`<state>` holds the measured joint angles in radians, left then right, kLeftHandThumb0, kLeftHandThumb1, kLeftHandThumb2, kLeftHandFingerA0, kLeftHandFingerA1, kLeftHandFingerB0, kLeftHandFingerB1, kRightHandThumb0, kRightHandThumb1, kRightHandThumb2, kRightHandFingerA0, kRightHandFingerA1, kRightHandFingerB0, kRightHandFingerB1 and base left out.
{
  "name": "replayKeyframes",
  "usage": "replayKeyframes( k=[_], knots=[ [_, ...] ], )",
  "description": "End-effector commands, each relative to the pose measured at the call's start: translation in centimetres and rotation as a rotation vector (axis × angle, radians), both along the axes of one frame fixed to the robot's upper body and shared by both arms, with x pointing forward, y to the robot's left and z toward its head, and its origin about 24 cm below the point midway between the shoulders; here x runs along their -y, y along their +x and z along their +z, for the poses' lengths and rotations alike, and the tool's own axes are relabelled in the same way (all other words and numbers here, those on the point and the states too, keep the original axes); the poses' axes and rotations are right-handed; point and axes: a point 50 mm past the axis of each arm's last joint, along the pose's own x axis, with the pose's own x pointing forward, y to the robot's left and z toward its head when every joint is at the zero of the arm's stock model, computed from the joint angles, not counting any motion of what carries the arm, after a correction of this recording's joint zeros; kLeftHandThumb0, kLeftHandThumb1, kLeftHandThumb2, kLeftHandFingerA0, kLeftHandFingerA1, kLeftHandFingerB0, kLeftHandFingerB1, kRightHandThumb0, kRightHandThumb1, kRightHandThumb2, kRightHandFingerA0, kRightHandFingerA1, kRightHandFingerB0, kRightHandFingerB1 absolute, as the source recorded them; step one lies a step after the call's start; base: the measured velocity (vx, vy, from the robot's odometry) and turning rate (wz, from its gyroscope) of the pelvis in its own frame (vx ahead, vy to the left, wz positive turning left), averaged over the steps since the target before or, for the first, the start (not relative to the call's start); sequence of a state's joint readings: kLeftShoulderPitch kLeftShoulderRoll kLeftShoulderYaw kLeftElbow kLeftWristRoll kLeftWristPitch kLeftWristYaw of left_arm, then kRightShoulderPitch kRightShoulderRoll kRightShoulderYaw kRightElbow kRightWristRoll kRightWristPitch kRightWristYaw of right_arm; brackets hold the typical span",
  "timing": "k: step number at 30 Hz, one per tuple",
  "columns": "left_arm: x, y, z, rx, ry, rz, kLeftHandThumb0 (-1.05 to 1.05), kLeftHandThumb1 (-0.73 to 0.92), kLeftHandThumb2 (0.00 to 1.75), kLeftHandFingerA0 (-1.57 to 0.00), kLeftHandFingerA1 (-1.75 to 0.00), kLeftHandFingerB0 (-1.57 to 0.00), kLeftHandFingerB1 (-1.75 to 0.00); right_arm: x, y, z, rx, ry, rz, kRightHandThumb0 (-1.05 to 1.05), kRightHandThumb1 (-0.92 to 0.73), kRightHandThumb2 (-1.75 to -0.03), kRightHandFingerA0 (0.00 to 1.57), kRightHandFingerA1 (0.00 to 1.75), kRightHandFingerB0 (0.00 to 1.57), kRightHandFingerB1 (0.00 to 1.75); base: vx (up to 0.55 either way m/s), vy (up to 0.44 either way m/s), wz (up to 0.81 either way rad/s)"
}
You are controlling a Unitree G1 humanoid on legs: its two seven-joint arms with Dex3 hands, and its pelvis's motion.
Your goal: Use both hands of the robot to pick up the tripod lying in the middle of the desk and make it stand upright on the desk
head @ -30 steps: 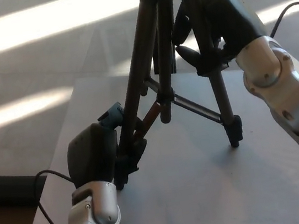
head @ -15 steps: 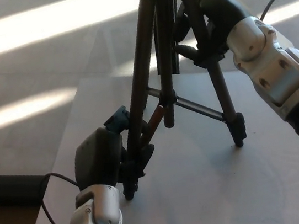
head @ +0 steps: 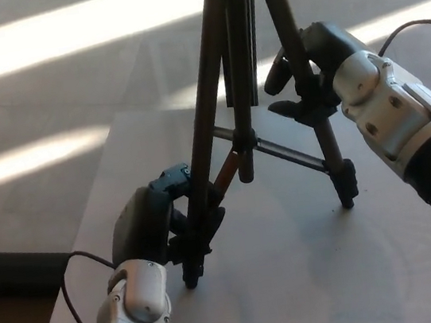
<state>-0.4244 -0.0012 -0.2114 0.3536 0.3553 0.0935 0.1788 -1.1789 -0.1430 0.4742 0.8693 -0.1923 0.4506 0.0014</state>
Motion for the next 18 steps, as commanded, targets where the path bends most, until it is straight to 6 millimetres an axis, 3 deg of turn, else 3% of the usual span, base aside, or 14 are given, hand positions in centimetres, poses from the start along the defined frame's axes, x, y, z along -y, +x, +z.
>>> replayKeyframes(
  k=[1, 2, 3, 4, 5, 6, 7, 8, 9, 10, 12, 13, 14, 18],
  knots=[
    [-1.2, -0.5, -2.5, -0.300, -0.091, -0.039, -0.26, 0.80, 0.73, -1.02, -1.41, -0.73, -1.14, 1.6, 0.2, -0.7, -0.031, -0.120, -0.077, -0.38, -0.68, -0.82, 0.76, 1.63, 0.63, 0.99, 0.00, 0.000, 0.00],
    [-1.2, -0.5, -2.5, -0.305, -0.089, -0.043, -0.26, 0.80, 0.73, -1.02, -1.41, -0.73, -1.14, 1.6, 0.2, -0.8, -0.032, -0.116, -0.077, -0.38, -0.68, -0.82, 0.76, 1.63, 0.63, 0.99, 0.00, 0.000, 0.00],
    [-1.2, -0.5, -2.4, -0.318, -0.098, -0.045, -0.25, 0.80, 0.73, -1.03, -1.32, -0.75, -1.01, 1.6, 0.1, -1.1, -0.026, -0.114, -0.071, -0.38, -0.73, -0.75, 0.79, 1.74, 0.68, 1.25, 0.00, 0.000, 0.00],
    [-1.2, -0.5, -2.3, -0.338, -0.121, -0.023, -0.37, 0.80, 0.63, -1.04, -1.07, -0.60, -0.60, 1.7, 0.1, -1.3, -0.019, -0.116, -0.071, -0.35, -0.72, -0.71, 0.81, 1.70, 0.69, 1.16, 0.00, 0.000, 0.00],
    [-1.2, -0.5, -2.3, -0.338, -0.120, -0.023, -0.37, 0.80, 0.63, -1.04, -1.07, -0.60, -0.60, 1.7, 0.1, -1.3, -0.019, -0.114, -0.071, -0.35, -0.72, -0.71, 0.81, 1.70, 0.69, 1.16, 0.00, 0.000, 0.00],
    [-1.2, -0.6, -2.2, -0.354, -0.139, -0.020, -0.47, 0.75, 0.62, -0.95, -0.89, -0.45, -0.46, 1.7, 0.1, -1.3, -0.009, -0.125, -0.069, -0.34, -0.67, -0.78, 0.80, 1.69, 0.66, 1.14, 0.00, 0.000, 0.00],
    [-1.2, -0.6, -2.1, -0.369, -0.149, -0.024, -0.57, 0.71, 0.61, -0.77, -0.69, -0.29, -0.34, 1.8, 0.1, -1.3, 0.005, -0.148, -0.054, -0.32, -0.63, -0.80, 0.79, 1.63, 0.67, 0.88, 0.00, 0.000, 0.00],
    [-1.4, -0.5, -2.0, -0.388, -0.147, -0.038, -0.64, 0.69, 0.61, -0.57, -0.57, -0.16, -0.27, 1.9, 0.2, -1.2, -0.002, -0.130, -0.041, -0.33, -0.59, -0.79, 0.83, 1.50, 0.58, 0.65, 0.00, 0.000, 0.00],
    [-1.4, -0.5, -2.0, -0.400, -0.158, -0.048, -0.68, 0.69, 0.60, -0.17, -0.48, -0.05, -0.24, 1.9, 0.2, -1.2, -0.017, -0.120, -0.036, -0.35, -0.61, -0.77, 0.89, 1.18, 0.52, 0.53, 0.00, 0.000, 0.00],
    [-1.5, -0.3, -1.8, -0.426, -0.171, -0.076, -0.77, 0.55, 0.84, 0.00, -0.13, 0.00, 0.00, 2.0, 0.2, -1.1, -0.054, -0.106, -0.002, -0.61, -0.70, -0.61, 0.54, 0.79, 0.17, 0.30, 0.00, 0.000, 0.00],
    [-1.7, -0.2, -1.5, -0.444, -0.166, -0.099, -0.77, 0.55, 0.84, 0.00, -0.13, 0.00, 0.00, 2.1, 0.2, -1.0, -0.077, -0.101, 0.040, -0.61, -0.70, -0.61, 0.54, 0.79, 0.17, 0.30, 0.00, 0.000, 0.00],
    [-1.8, -0.2, -1.4, -0.443, -0.148, -0.103, -0.77, 0.74, 0.65, 0.00, -0.02, 0.00, 0.00, 2.1, 0.2, -1.1, -0.097, -0.126, 0.053, -0.66, -0.71, -0.61, 0.22, 0.49, 0.07, 0.26, 0.00, 0.000, 0.00],
    [-1.8, -0.2, -1.3, -0.434, -0.114, -0.102, -0.99, 0.67, 0.95, 0.00, -0.07, 0.00, 0.00, 2.1, 0.1, -1.0, -0.126, -0.144, 0.059, -0.93, -0.62, -0.96, 0.00, 0.25, 0.00, 0.04, 0.00, 0.000, 0.00],
    [-2.1, -0.6, -1.7, -0.438, -0.096, -0.083, -1.03, 0.68, 0.97, 0.00, -0.10, 0.00, 0.00, 2.0, 0.0, -1.2, -0.141, -0.147, 0.044, -1.05, -0.65, -1.02, 0.00, 0.14, 0.00, 0.03, 0.00, 0.000, 0.00]
  ],
)
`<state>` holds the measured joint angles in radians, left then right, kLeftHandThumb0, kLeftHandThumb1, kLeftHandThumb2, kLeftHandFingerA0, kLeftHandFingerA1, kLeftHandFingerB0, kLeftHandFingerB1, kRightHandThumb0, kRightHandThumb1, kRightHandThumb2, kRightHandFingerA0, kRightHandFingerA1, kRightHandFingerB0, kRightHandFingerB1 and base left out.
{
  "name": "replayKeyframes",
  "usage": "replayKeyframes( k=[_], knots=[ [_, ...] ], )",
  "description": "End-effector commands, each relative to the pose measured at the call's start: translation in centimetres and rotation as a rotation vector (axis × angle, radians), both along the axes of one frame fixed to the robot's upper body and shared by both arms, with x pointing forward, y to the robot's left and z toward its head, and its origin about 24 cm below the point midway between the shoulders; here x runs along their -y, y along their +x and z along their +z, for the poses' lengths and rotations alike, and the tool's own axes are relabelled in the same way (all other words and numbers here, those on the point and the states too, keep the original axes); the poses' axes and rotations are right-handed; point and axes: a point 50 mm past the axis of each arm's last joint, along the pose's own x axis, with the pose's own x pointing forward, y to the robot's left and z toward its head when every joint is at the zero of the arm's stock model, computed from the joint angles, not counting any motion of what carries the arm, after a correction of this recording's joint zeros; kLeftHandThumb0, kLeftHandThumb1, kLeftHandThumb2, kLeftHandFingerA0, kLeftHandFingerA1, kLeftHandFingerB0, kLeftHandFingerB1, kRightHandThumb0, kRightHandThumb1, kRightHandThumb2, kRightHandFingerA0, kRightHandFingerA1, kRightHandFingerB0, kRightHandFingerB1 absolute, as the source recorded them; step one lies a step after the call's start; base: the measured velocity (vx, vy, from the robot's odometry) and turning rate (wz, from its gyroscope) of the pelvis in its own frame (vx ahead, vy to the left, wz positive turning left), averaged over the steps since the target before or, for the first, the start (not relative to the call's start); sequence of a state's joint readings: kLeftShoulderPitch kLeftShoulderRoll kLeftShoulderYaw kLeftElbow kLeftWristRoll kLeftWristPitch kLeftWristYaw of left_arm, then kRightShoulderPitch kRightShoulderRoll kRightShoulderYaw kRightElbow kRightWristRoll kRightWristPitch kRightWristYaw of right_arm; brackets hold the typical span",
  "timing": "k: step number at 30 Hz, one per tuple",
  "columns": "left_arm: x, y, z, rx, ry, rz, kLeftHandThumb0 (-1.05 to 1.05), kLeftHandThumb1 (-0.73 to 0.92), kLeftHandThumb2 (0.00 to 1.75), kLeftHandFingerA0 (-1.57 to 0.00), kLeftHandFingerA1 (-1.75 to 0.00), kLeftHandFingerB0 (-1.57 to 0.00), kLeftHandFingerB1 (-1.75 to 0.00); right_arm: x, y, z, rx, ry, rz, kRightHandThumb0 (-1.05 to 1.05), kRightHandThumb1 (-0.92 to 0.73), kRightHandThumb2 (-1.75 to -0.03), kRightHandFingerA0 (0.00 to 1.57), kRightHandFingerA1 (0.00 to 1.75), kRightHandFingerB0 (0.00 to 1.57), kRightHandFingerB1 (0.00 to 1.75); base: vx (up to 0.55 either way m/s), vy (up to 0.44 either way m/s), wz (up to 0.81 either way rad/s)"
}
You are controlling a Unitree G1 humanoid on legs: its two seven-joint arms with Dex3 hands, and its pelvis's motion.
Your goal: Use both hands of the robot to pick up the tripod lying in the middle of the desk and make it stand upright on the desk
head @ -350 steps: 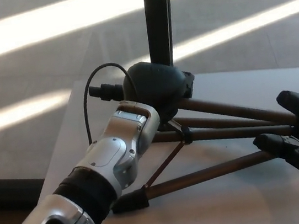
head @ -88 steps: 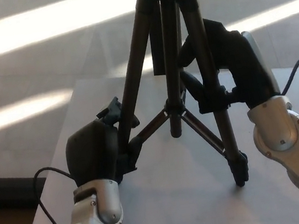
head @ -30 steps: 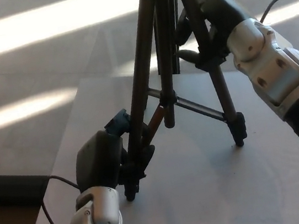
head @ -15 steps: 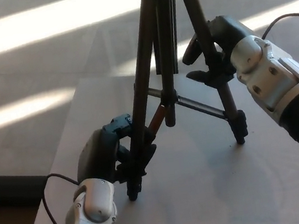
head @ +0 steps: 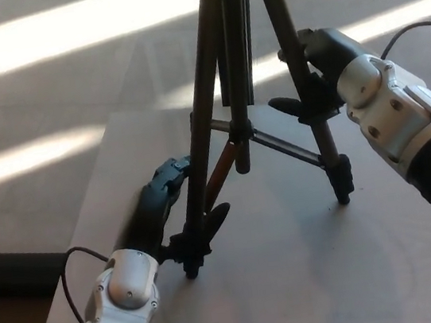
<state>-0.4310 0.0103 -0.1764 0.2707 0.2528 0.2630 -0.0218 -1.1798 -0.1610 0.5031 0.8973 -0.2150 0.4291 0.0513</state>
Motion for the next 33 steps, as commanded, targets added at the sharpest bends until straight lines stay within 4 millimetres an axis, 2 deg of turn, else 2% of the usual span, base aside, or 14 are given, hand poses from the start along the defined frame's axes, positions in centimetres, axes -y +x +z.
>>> replayKeyframes(
  k=[1, 6, 12, 13, 14, 15, 16, 17, 21, 22, 23, 24, 29, 33],
  knots=[
    [-1.7, -0.8, -2.1, -0.256, 0.000, -0.012, -1.01, 0.67, 0.96, 0.00, -0.11, 0.00, 0.00, 1.5, -0.1, -0.7, -0.102, -0.099, 0.025, -0.96, -0.74, -0.63, 0.00, 0.00, 0.00, 0.00, 0.00, 0.000, 0.00],
    [-1.8, -1.1, -2.7, -0.272, -0.008, 0.004, -0.79, 0.74, 0.63, 0.00, 0.00, 0.00, -0.01, 1.4, -0.3, -0.9, -0.092, -0.158, 0.043, -1.04, -0.78, -0.64, 0.00, 0.00, 0.00, 0.00, 0.00, 0.000, 0.00],
    [-1.8, -1.5, -2.9, -0.289, 0.008, -0.011, -0.96, 0.65, 0.98, 0.00, -0.13, 0.00, -0.02, 1.5, -0.5, -1.5, -0.104, -0.179, 0.038, -1.05, -0.77, -0.63, 0.00, 0.00, 0.00, 0.00, 0.00, 0.000, 0.00],
    [-1.8, -1.6, -3.1, -0.289, -0.006, -0.013, -0.94, 0.64, 0.98, 0.00, -0.15, 0.00, -0.03, 1.7, -0.5, -1.6, -0.106, -0.177, 0.037, -1.04, -0.62, -1.04, 0.00, 0.21, 0.00, 0.00, 0.00, 0.000, 0.00],
    [-1.8, -1.7, -3.1, -0.291, -0.004, -0.013, -0.95, 0.65, 0.98, 0.00, -0.14, 0.00, -0.02, 1.7, -0.6, -1.7, -0.107, -0.169, 0.036, -1.05, -0.75, -0.65, 0.00, 0.00, 0.00, 0.00, 0.00, 0.000, 0.00],
    [-1.9, -1.8, -3.1, -0.293, -0.001, -0.014, -0.95, 0.65, 0.98, 0.00, -0.14, 0.00, -0.02, 1.7, -0.7, -1.8, -0.109, -0.157, 0.036, -1.05, -0.75, -0.65, 0.00, 0.00, 0.00, 0.00, 0.00, 0.000, 0.00],
    [-1.9, -1.9, -3.2, -0.296, -0.004, -0.013, -0.98, 0.67, 0.97, 0.00, -0.10, 0.00, 0.00, 1.9, -0.7, -1.9, -0.115, -0.157, 0.038, -1.05, -0.61, -1.04, 0.00, 0.24, 0.00, 0.00, 0.00, 0.000, 0.00],
    [-2.2, -2.0, -3.2, -0.289, -0.009, -0.008, -1.00, 0.67, 0.97, 0.00, -0.11, 0.00, 0.00, 2.3, -1.0, -2.0, -0.140, -0.123, 0.041, -1.05, -0.74, -0.65, 0.00, 0.00, 0.00, 0.00, 0.00, 0.000, 0.00],
    [-3.5, -2.5, -3.1, -0.265, -0.005, 0.007, -1.01, 0.66, 1.00, 0.00, -0.14, 0.00, -0.02, 3.4, -2.1, -2.4, -0.174, -0.042, 0.060, -1.05, -0.60, -0.85, 0.00, 0.00, 0.00, 0.00, 0.00, 0.000, 0.00],
    [-4.5, -2.8, -2.9, -0.243, 0.001, 0.010, -0.85, 0.75, 0.62, 0.00, 0.00, 0.00, 0.00, 4.5, -2.8, -2.5, -0.176, -0.019, 0.073, -1.05, -0.72, -0.63, 0.00, 0.00, 0.00, 0.00, 0.00, 0.000, 0.00],
    [-5.0, -3.0, -2.8, -0.236, 0.019, 0.020, -1.04, 0.68, 1.01, 0.00, -0.11, 0.00, 0.00, 5.0, -3.3, -2.6, -0.181, 0.017, 0.075, -1.05, -0.71, -0.62, 0.00, 0.00, 0.00, 0.00, 0.00, 0.000, 0.00],
    [-5.7, -3.1, -2.7, -0.226, 0.030, 0.027, -0.88, 0.76, 0.63, 0.00, 0.00, 0.00, 0.00, 5.6, -3.8, -2.5, -0.183, 0.020, 0.079, -1.05, -0.72, -0.64, 0.00, 0.00, 0.00, 0.00, 0.00, 0.000, 0.00],
    [-9.3, -4.7, -1.9, -0.214, 0.011, 0.065, -0.91, 0.59, 0.85, 0.00, 0.00, 0.00, 0.00, 8.9, -6.8, -2.1, -0.179, 0.019, 0.096, -1.05, -0.72, -0.66, 0.00, 0.00, 0.00, 0.00, 0.00, 0.000, 0.00],
    [-11.6, -6.1, -1.6, -0.188, 0.003, 0.100, -0.89, 0.76, 0.63, 0.00, 0.00, 0.00, -0.01, 11.6, -9.1, -1.7, -0.130, 0.071, 0.078, -1.05, -0.72, -0.65, 0.00, 0.00, 0.00, 0.00, 0.00, 0.000, 0.00]
  ],
)
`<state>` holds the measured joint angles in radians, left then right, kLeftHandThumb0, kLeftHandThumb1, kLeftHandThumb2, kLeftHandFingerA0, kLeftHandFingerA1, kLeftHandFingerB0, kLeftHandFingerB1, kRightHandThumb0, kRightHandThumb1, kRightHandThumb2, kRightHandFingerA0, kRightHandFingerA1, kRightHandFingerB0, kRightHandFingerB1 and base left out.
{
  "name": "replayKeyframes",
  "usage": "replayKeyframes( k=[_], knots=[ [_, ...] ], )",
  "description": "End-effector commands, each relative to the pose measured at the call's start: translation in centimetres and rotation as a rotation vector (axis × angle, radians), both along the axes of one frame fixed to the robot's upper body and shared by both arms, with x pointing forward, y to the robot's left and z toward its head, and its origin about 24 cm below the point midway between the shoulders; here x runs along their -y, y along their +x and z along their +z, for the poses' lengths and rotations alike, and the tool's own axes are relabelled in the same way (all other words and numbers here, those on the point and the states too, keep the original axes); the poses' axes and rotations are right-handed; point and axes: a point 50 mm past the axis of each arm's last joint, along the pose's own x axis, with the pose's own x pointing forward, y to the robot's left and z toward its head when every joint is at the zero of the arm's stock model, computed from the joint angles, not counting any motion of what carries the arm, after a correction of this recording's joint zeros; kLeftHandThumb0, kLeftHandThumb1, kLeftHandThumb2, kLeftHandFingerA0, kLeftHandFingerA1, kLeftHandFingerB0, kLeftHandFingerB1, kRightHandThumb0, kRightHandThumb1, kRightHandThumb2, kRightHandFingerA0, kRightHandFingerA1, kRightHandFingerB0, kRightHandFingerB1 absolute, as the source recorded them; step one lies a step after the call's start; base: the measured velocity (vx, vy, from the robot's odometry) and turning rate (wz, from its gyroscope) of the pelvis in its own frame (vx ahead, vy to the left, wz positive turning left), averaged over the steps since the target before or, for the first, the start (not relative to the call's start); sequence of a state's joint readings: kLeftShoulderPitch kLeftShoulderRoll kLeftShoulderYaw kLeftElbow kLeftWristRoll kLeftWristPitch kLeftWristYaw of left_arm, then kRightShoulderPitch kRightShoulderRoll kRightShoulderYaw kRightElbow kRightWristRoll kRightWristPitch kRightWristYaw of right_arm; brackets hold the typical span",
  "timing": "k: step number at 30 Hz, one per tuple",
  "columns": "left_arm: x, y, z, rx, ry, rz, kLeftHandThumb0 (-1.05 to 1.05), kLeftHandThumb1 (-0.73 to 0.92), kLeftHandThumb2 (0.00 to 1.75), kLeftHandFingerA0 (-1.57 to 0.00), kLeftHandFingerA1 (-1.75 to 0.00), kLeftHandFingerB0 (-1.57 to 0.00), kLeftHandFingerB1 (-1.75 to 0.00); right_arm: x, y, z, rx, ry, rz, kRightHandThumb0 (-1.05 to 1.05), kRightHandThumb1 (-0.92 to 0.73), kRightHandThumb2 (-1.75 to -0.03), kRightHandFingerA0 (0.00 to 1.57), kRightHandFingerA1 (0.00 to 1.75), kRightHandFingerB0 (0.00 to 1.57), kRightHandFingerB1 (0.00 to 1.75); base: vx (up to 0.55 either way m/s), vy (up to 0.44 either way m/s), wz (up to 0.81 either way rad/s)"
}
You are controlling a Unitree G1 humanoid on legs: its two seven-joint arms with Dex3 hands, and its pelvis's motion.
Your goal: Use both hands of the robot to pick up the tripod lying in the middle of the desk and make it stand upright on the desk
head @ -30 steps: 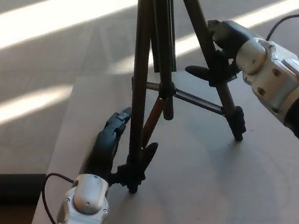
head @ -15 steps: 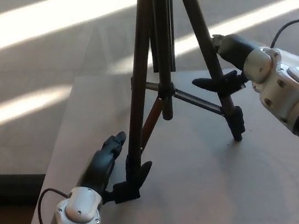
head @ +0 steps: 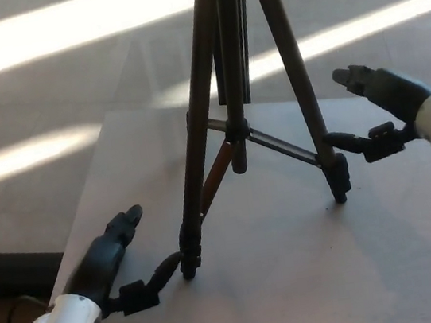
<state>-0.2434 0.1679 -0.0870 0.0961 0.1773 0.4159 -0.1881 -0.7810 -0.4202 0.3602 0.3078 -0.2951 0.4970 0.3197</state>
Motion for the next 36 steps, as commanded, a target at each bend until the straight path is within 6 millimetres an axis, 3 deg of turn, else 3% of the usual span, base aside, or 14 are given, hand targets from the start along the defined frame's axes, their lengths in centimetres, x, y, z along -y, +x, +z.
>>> replayKeyframes(
  k=[1, 6, 7, 8, 10, 11, 19, 22, 23, 24, 26, 30, 31, 36],
  knots=[
    [-6.1, -3.4, 0.8, 0.033, -0.016, 0.070, -0.91, 0.62, 0.84, 0.00, 0.00, 0.00, -0.01, 6.7, -5.4, 0.7, -0.048, 0.140, -0.035, -1.05, -0.71, -0.63, 0.00, 0.00, 0.00, 0.00, 0.00, 0.000, 0.00],
    [-9.8, -6.8, 1.8, 0.083, -0.137, 0.168, -1.00, 0.66, 0.97, 0.00, -0.18, 0.00, -0.04, 11.8, -9.8, 2.3, 0.023, 0.258, -0.127, -1.05, -0.72, -0.63, 0.00, 0.00, 0.00, 0.00, 0.00, 0.000, 0.00],
    [-10.7, -7.7, 2.2, 0.075, -0.167, 0.176, -0.92, 0.76, 0.85, 0.00, 0.00, 0.00, 0.00, 13.1, -10.9, 2.4, 0.039, 0.345, -0.142, -1.03, -0.63, -1.01, 0.00, 0.27, 0.00, 0.00, 0.00, 0.000, 0.00],
    [-13.0, -9.4, 2.8, 0.103, -0.181, 0.271, -1.05, 0.68, 1.00, 0.00, -0.18, 0.00, -0.06, 15.6, -13.3, 2.9, 0.076, 0.377, -0.220, -1.00, -0.70, -0.62, 0.00, 0.00, 0.00, 0.00, 0.00, 0.000, 0.00],
    [-15.1, -11.3, 3.3, 0.156, -0.257, 0.409, -0.91, 0.58, 0.97, 0.00, -0.31, 0.00, -0.16, 18.3, -16.0, 3.1, 0.127, 0.414, -0.308, -1.05, -0.62, -1.00, 0.00, 0.20, 0.00, 0.00, 0.00, 0.000, 0.00],
    [-16.2, -12.5, 3.5, 0.180, -0.282, 0.466, -0.96, 0.61, 0.97, 0.00, -0.30, 0.00, -0.11, 19.5, -17.6, 3.2, 0.157, 0.451, -0.349, -0.89, -0.68, -0.74, 0.00, 0.00, 0.00, 0.00, 0.00, 0.000, 0.00],
    [-23.6, -21.4, 5.4, 0.438, -0.437, 0.896, -0.83, 0.59, 0.76, 0.00, -0.10, 0.00, -0.06, 27.4, -28.7, 2.5, 0.432, 0.507, -0.899, -1.01, -0.63, -0.97, 0.00, 0.18, 0.00, 0.00, 0.00, 0.000, 0.00],
    [-26.2, -25.0, 5.3, 0.520, -0.441, 1.032, -0.75, 0.75, 0.76, 0.00, 0.00, 0.00, -0.20, 29.9, -33.3, 3.1, 0.683, 0.487, -1.234, -0.99, -0.61, -0.95, 0.00, 0.05, 0.18, 0.14, 0.00, 0.000, 0.00],
    [-27.3, -25.9, 4.7, 0.554, -0.457, 1.105, -0.84, 0.63, 1.02, 0.00, -0.38, -0.02, -0.41, 30.7, -34.6, 3.3, 0.732, 0.532, -1.293, -0.79, -0.56, -0.83, 0.00, 0.02, 0.04, 0.12, 0.00, 0.000, 0.00],
    [-28.1, -26.5, 4.4, 0.589, -0.483, 1.145, -0.81, 0.78, 0.64, 0.00, -0.17, -0.08, -0.59, 31.1, -35.5, 3.2, 0.837, 0.564, -1.318, -0.75, -0.53, -0.86, 0.00, 0.22, 0.05, 0.14, 0.00, 0.000, 0.00],
    [-29.7, -28.2, 2.8, 0.625, -0.497, 1.292, -0.94, 0.64, 0.99, 0.00, -0.33, -0.01, -0.41, 32.1, -37.0, 1.9, 1.000, 0.579, -1.445, -0.72, -0.53, -0.90, 0.00, 0.41, 0.08, 0.40, 0.00, 0.000, 0.00],
    [-29.7, -29.1, 1.3, 0.622, -0.506, 1.371, -0.96, 0.56, 0.86, 0.00, -0.25, 0.00, -0.01, 32.6, -37.6, 0.1, 1.062, 0.580, -1.586, -0.71, -0.71, -0.60, 0.00, 0.48, 0.22, 0.40, 0.00, 0.000, 0.00],
    [-29.4, -29.3, 0.9, 0.594, -0.485, 1.387, -0.95, 0.57, 0.89, 0.00, -0.29, 0.00, -0.06, 32.5, -37.6, -1.0, 1.081, 0.615, -1.623, -0.69, -0.54, -0.92, 0.00, 0.30, 0.10, 0.50, 0.00, 0.000, 0.00],
    [-29.1, -30.2, -0.8, 0.504, -0.492, 1.439, -0.73, 0.60, 0.72, 0.00, -0.13, 0.00, -0.19, 32.7, -38.7, -3.5, 1.058, 0.544, -1.759, -0.63, -0.70, -0.61, 0.00, 0.31, 0.19, 0.39, 0.00, 0.000, 0.00]
  ],
)
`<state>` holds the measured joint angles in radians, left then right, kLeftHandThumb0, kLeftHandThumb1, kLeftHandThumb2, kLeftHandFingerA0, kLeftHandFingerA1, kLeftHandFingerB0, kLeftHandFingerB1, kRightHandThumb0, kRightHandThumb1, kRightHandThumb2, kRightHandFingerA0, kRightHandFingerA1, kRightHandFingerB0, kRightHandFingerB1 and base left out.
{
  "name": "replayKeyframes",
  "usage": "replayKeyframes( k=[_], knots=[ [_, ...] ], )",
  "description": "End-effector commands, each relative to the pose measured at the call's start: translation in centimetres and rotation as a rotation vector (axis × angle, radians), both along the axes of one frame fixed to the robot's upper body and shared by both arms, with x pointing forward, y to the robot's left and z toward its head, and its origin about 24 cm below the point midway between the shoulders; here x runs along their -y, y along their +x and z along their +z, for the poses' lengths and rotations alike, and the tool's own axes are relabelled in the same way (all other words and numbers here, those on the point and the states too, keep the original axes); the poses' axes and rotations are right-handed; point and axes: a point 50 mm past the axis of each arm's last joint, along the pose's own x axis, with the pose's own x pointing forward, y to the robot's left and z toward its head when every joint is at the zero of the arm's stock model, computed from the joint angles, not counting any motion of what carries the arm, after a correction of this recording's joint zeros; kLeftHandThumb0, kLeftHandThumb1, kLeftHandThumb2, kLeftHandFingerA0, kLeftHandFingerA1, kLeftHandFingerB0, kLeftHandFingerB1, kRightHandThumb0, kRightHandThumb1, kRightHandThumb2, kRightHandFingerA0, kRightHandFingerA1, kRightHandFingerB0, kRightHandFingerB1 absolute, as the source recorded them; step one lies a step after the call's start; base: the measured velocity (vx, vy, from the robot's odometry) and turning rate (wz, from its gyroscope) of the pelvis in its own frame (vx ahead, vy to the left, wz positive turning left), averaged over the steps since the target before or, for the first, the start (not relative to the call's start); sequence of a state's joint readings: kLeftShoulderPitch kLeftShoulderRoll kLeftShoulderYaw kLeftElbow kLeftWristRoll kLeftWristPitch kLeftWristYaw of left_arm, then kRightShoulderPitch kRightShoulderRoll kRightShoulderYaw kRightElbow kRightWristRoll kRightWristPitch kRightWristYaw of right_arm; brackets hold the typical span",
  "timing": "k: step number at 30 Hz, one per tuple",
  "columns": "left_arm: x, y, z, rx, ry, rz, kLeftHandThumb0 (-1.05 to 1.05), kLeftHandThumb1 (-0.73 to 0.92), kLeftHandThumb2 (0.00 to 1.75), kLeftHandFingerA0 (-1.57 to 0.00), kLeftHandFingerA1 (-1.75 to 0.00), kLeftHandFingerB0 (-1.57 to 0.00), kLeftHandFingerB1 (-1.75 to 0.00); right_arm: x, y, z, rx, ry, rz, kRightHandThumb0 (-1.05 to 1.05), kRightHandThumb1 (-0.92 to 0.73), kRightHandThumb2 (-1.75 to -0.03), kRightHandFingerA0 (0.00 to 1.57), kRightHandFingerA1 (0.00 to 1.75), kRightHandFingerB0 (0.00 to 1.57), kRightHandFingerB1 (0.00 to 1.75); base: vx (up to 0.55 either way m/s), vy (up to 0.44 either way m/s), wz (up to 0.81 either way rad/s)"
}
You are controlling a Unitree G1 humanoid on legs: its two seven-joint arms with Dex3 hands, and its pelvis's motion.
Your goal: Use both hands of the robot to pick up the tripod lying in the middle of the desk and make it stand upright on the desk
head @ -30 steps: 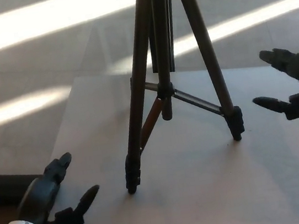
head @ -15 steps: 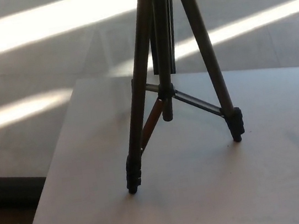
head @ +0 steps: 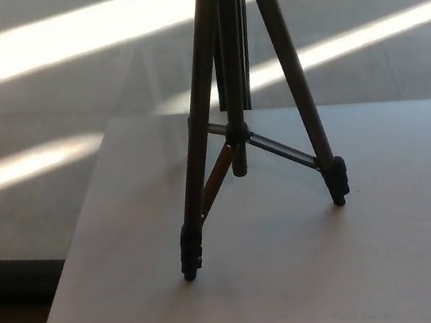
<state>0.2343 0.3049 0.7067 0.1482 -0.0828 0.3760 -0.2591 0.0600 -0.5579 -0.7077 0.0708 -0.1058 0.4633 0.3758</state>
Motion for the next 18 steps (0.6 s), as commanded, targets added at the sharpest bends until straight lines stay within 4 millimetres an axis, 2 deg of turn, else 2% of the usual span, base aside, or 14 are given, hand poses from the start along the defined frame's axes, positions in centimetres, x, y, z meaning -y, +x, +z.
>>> replayKeyframes(
  k=[1, 2, 3, 4, 5, 6, 9, 10, 11, 12, 13, 15, 16, 18],
  knots=[
    [-8.2, -13.5, 1.1, 0.544, -0.061, 0.725, -0.73, 0.60, 0.72, 0.00, -0.13, 0.00, -0.19, 8.8, -19.4, 0.0, 0.721, -0.058, -1.185, -0.63, -0.70, -0.61, 0.00, 0.31, 0.19, 0.39, 0.00, 0.000, 0.00],
    [-8.1, -14.0, 0.4, 0.477, -0.056, 0.737, -0.71, 0.72, 0.62, 0.00, -0.21, 0.00, -0.27, 8.9, -20.2, -1.5, 0.720, -0.037, -1.232, -0.68, -0.69, -0.61, 0.00, 0.27, 0.21, 0.41, 0.00, 0.000, 0.00],
    [-8.1, -14.4, -0.4, 0.409, -0.058, 0.755, -0.79, 0.53, 0.94, 0.00, -0.33, 0.00, -0.25, 9.0, -20.9, -2.7, 0.673, -0.029, -1.276, -0.72, -0.54, -0.91, 0.03, 0.54, 0.17, 0.48, 0.00, 0.000, 0.00],
    [-8.0, -14.8, -1.0, 0.359, -0.064, 0.771, -0.79, 0.53, 0.94, 0.00, -0.33, 0.00, -0.25, 9.0, -21.4, -3.6, 0.614, -0.032, -1.308, -0.72, -0.54, -0.91, 0.03, 0.54, 0.17, 0.48, 0.00, 0.000, 0.00],
    [-7.6, -15.3, -2.0, 0.298, -0.084, 0.774, -0.73, 0.66, 0.71, 0.00, -0.08, -0.01, -0.28, 8.9, -22.0, -4.7, 0.555, 0.011, -1.318, -0.76, -0.54, -0.94, 0.01, 0.40, 0.09, 0.43, 0.00, 0.000, 0.00],
    [-7.1, -15.6, -3.1, 0.267, -0.116, 0.789, -0.79, 0.51, 0.89, 0.00, -0.30, 0.00, -0.29, 8.7, -22.3, -5.3, 0.556, 0.044, -1.326, -0.71, -0.51, -0.91, 0.00, 0.36, 0.12, 0.48, 0.00, 0.000, 0.00],
    [-5.6, -17.1, -5.7, 0.096, -0.191, 0.809, -0.79, 0.48, 0.87, 0.00, -0.30, -0.09, -0.43, 8.3, -22.2, -7.5, 0.564, 0.145, -1.354, -0.66, -0.48, -0.85, 0.03, 0.45, 0.16, 0.45, 0.00, 0.000, 0.00],
    [-5.1, -17.6, -6.5, 0.032, -0.226, 0.827, -0.73, 0.50, 0.89, 0.00, -0.31, -0.07, -0.43, 8.1, -21.9, -8.1, 0.536, 0.164, -1.353, -0.67, -0.71, -0.63, 0.03, 0.42, 0.16, 0.35, 0.00, 0.000, 0.00],
    [-4.9, -17.8, -6.8, -0.013, -0.233, 0.838, -0.73, 0.50, 0.89, 0.00, -0.31, -0.07, -0.43, 7.9, -21.7, -8.5, 0.491, 0.164, -1.346, -0.67, -0.71, -0.63, 0.03, 0.42, 0.16, 0.35, 0.00, 0.000, 0.00],
    [-4.0, -18.8, -7.5, -0.158, -0.235, 0.783, -0.62, 0.66, 0.65, 0.00, -0.30, -0.14, -0.40, 7.4, -21.2, -9.6, 0.374, 0.219, -1.312, -0.81, -0.56, -0.96, 0.00, 0.27, 0.02, 0.38, 0.00, 0.000, 0.00],
    [-3.7, -19.3, -7.7, -0.222, -0.231, 0.759, -0.69, 0.53, 0.90, 0.00, -0.47, -0.19, -0.53, 7.2, -21.1, -10.0, 0.395, 0.267, -1.314, -0.70, -0.51, -0.91, 0.00, 0.37, 0.05, 0.42, 0.00, 0.000, 0.00],
    [-3.3, -19.6, -8.0, -0.240, -0.269, 0.756, -0.64, 0.67, 0.61, 0.00, -0.44, -0.12, -0.49, 6.7, -20.7, -10.9, 0.316, 0.282, -1.290, -0.65, -0.69, -0.65, 0.00, 0.26, 0.09, 0.31, 0.00, 0.000, 0.00],
    [-3.2, -19.8, -8.0, -0.248, -0.278, 0.755, -0.60, 0.68, 0.61, 0.00, -0.47, -0.10, -0.50, 6.4, -20.7, -11.1, 0.296, 0.284, -1.264, -0.76, -0.50, -0.85, 0.00, 0.24, 0.04, 0.28, 0.00, 0.000, 0.00],
    [-3.2, -20.0, -8.0, -0.296, -0.262, 0.729, -0.68, 0.53, 0.87, -0.01, -0.54, -0.18, -0.55, 6.2, -20.6, -11.3, 0.334, 0.312, -1.259, -0.63, -0.62, -0.80, 0.00, 0.24, 0.06, 0.33, 0.00, 0.000, 0.00]
  ],
)
